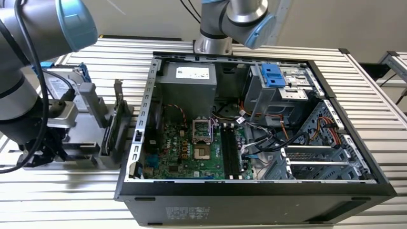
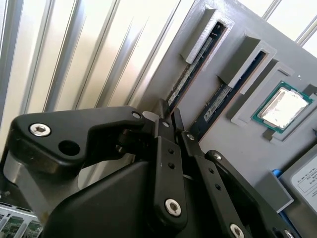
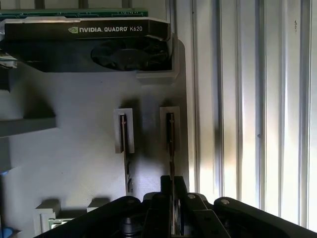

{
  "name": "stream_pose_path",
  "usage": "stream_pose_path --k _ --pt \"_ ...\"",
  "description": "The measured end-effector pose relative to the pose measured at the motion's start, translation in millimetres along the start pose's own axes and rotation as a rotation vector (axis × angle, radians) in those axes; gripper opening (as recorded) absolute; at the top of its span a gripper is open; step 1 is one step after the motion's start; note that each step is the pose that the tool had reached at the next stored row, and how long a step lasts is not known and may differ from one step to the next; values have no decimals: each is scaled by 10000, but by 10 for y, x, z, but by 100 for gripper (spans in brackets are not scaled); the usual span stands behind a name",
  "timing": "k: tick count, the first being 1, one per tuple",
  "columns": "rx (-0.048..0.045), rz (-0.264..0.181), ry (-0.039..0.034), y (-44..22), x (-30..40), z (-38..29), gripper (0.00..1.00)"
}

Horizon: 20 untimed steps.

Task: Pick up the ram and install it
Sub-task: 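Pick up the ram and move it above insertion slot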

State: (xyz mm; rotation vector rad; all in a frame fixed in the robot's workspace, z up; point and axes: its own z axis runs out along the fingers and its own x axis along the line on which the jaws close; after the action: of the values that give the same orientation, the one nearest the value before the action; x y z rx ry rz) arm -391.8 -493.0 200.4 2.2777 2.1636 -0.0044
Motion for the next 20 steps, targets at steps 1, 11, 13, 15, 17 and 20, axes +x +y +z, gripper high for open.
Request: stream_pose_path --k 1,11,13,15,17,20 --pt "0 0 0 0 0 -15 0" --pt "0 4 0 -2 0 -139 0" --pt "-1 4 1 -2 0 -153 0" --pt "-2 4 2 -1 0 -156 0" --pt "0 4 0 -2 0 -162 0" --pt "1 4 -1 -2 0 -166 0"
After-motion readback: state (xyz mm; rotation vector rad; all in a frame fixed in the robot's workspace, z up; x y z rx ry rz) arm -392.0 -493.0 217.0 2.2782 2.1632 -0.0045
